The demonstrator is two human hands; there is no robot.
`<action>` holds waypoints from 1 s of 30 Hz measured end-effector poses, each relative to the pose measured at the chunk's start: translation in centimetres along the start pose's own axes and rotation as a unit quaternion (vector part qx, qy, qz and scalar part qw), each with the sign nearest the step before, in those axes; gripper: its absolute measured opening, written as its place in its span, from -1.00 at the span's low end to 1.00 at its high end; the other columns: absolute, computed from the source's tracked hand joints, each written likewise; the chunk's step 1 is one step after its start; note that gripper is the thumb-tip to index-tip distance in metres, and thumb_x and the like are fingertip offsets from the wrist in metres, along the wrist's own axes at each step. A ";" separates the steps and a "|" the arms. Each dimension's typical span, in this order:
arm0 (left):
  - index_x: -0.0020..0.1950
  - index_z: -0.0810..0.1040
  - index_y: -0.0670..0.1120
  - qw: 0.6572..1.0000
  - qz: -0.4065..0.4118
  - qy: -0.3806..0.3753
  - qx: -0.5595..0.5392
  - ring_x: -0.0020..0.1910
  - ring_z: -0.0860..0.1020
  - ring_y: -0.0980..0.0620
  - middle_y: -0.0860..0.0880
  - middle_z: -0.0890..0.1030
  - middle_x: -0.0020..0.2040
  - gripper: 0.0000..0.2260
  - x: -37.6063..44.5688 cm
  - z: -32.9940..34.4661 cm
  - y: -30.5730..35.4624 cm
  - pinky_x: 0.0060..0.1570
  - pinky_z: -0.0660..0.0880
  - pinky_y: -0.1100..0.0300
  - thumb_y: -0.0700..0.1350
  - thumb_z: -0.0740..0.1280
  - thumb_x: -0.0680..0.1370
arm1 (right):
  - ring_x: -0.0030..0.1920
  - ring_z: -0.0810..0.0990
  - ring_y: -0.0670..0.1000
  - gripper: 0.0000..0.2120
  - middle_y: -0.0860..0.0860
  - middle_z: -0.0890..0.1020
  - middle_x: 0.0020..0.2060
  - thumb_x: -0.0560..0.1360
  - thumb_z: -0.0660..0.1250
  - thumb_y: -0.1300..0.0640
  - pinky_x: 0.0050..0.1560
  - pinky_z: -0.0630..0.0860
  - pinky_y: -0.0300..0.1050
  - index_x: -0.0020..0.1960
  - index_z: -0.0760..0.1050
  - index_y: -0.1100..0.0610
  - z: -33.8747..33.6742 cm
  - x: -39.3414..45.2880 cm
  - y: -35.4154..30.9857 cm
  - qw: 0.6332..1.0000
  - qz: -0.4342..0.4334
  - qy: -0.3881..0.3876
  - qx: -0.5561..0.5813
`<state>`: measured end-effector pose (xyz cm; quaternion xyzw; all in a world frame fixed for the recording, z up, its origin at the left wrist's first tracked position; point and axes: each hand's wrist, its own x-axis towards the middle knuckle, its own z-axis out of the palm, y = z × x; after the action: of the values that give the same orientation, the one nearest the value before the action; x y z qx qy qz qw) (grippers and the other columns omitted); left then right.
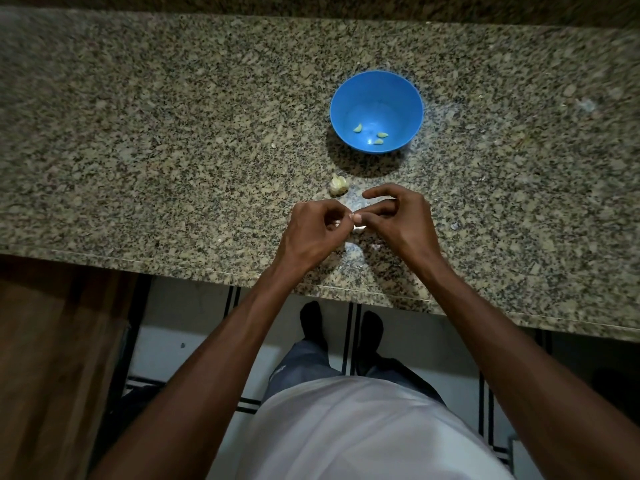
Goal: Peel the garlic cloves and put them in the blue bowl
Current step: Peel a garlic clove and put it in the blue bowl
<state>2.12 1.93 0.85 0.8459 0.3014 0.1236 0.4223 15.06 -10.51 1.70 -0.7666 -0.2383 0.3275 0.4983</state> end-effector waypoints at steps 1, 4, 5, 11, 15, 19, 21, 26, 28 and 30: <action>0.01 0.74 -0.13 1.000 0.012 0.003 0.019 -0.27 0.66 0.21 0.02 0.74 -0.18 -0.82 0.1 0.0 0.1 -0.19 0.66 0.14 -0.03 0.45 0.60 | -0.17 0.78 -0.08 -0.64 0.00 0.78 -0.18 0.43 0.62 0.19 -0.03 0.74 0.03 0.18 0.63 0.15 0.0 0.0 -0.1 1.000 -0.006 0.001 -0.008; 0.00 0.75 -0.15 0.998 0.023 0.018 0.047 -0.29 0.65 0.18 0.00 0.74 -0.20 -0.81 0.3 0.0 0.3 -0.22 0.65 0.15 -0.03 0.45 0.59 | -0.17 0.77 -0.13 -0.63 -0.03 0.78 -0.18 0.44 0.61 0.19 -0.05 0.73 -0.07 0.20 0.63 0.14 0.1 -0.1 -0.3 0.999 -0.027 0.006 -0.024; -0.01 0.75 -0.15 0.998 0.023 0.024 0.050 -0.30 0.65 0.18 0.00 0.73 -0.21 -0.81 0.3 0.0 0.3 -0.23 0.64 0.16 -0.04 0.45 0.59 | -0.17 0.76 -0.13 -0.64 -0.04 0.78 -0.18 0.44 0.61 0.19 -0.06 0.72 -0.08 0.20 0.63 0.14 0.2 -0.1 -0.3 0.999 -0.032 0.008 -0.024; 0.01 0.76 -0.13 0.996 -0.041 0.074 0.004 -0.21 0.66 0.23 -0.02 0.76 -0.10 -0.84 0.3 0.8 0.5 -0.17 0.60 0.42 -0.06 0.51 0.54 | -0.14 0.78 -0.08 -0.63 -0.03 0.78 -0.17 0.44 0.62 0.18 -0.02 0.73 -0.04 0.21 0.62 0.13 0.5 0.2 0.1 1.000 -0.025 0.013 0.008; -0.09 0.75 -0.10 0.989 -0.109 0.071 -0.076 -0.21 0.70 0.20 0.06 0.73 -0.21 -0.85 0.2 1.1 0.5 -0.16 0.68 0.22 -0.03 0.59 0.48 | -0.08 0.79 0.03 -0.61 0.03 0.79 -0.13 0.45 0.62 0.21 0.05 0.72 0.07 0.23 0.61 0.17 0.4 0.2 0.9 0.997 0.004 0.007 0.077; -0.09 0.73 -0.13 0.968 -0.172 0.045 -0.174 -0.20 0.73 0.03 -0.04 0.74 -0.21 -0.84 0.3 1.1 0.5 -0.12 0.71 0.06 -0.07 0.60 0.47 | -0.03 0.79 0.06 -0.60 0.06 0.79 -0.09 0.44 0.62 0.25 0.06 0.71 0.03 0.23 0.62 0.19 0.3 0.1 1.3 0.992 0.021 0.002 0.125; -0.04 0.72 -0.18 0.951 -0.202 0.035 -0.230 -0.18 0.73 0.02 -0.09 0.74 -0.16 -0.86 0.4 1.1 0.4 -0.11 0.69 0.11 -0.12 0.57 0.51 | 0.00 0.78 0.08 -0.64 0.11 0.78 -0.07 0.45 0.60 0.28 0.03 0.71 -0.02 0.22 0.64 0.23 0.3 0.1 1.3 0.988 0.028 -0.002 0.150; 0.04 0.71 -0.25 0.906 -0.269 0.012 -0.327 -0.22 0.65 0.06 -0.13 0.72 -0.17 -0.87 0.2 1.3 -0.2 -0.10 0.62 0.19 -0.24 0.49 0.54 | -0.03 0.78 0.15 -0.84 0.18 0.77 -0.08 0.50 0.51 0.39 0.02 0.72 -0.03 0.08 0.70 0.34 0.7 0.2 1.3 0.984 0.036 -0.011 0.177; 0.06 0.70 -0.26 0.897 -0.272 0.006 -0.348 -0.20 0.66 0.04 -0.11 0.72 -0.15 -0.87 0.1 1.4 -0.3 -0.04 0.63 0.16 -0.26 0.49 0.54 | -0.05 0.78 0.14 -0.85 0.18 0.77 -0.09 0.51 0.50 0.40 0.02 0.71 -0.06 0.08 0.71 0.34 0.7 0.2 1.3 0.984 0.043 -0.009 0.171; 0.07 0.69 -0.27 0.892 -0.269 0.013 -0.363 -0.17 0.67 0.02 -0.14 0.73 -0.13 -0.87 0.0 1.4 -0.5 -0.02 0.64 0.16 -0.26 0.49 0.55 | -0.05 0.79 0.14 -0.85 0.17 0.78 -0.09 0.51 0.50 0.38 0.06 0.71 -0.02 0.09 0.71 0.32 0.8 0.3 1.3 0.984 0.054 -0.008 0.169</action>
<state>2.61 1.28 -0.38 0.5191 0.4568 0.1166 0.7129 14.73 -10.33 0.16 -0.6806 -0.1419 0.3952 0.6004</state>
